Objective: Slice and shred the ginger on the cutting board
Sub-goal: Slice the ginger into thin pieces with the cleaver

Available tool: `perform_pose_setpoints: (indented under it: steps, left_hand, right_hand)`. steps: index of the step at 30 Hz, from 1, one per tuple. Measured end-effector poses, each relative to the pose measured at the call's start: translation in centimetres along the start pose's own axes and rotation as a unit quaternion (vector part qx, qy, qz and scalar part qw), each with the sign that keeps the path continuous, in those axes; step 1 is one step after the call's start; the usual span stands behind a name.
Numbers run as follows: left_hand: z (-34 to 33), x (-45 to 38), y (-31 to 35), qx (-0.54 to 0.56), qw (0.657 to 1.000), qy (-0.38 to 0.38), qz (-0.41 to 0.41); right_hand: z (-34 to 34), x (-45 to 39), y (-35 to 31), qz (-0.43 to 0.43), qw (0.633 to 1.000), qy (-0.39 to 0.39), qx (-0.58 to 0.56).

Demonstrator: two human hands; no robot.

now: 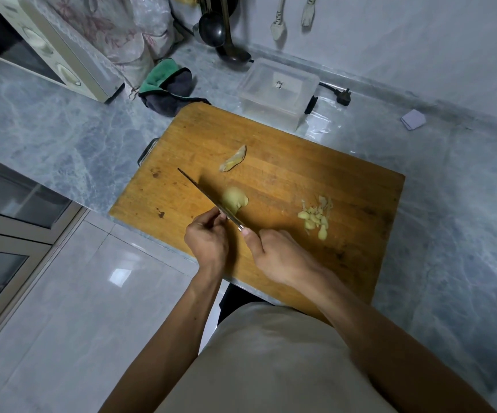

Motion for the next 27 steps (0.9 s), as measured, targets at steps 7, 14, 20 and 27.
perform_pose_setpoints:
  steps: [7,14,20,27]
  left_hand:
    - [-0.2,-0.3,-0.3,0.013,0.999,0.009,0.038]
    - [0.1,-0.3,-0.3,0.049,0.997,0.014,0.051]
    - [-0.2,-0.6,-0.9,0.075,0.993,0.013,0.088]
    - [-0.9,-1.1,-1.4,0.104,0.986,0.004,0.131]
  right_hand:
    - [0.6,-0.1,0.6,0.007,0.999,0.012,-0.045]
    - [1.3,0.8,-0.1,0.016,0.998,0.013,-0.061]
    - [1.3,1.3,0.0,0.012,0.998,0.009,-0.054]
    - [1.1,1.5,0.1,0.023,0.998,0.021,-0.055]
Point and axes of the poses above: each hand's wrist, its own x-axis away from the middle knuckle, its own z-axis out of the back of the hand, y = z × x, the point moved 3 cm from there along -x, towards the middle knuckle, and after that the axes turned 4 degrees about y, right-handed, at the moved point
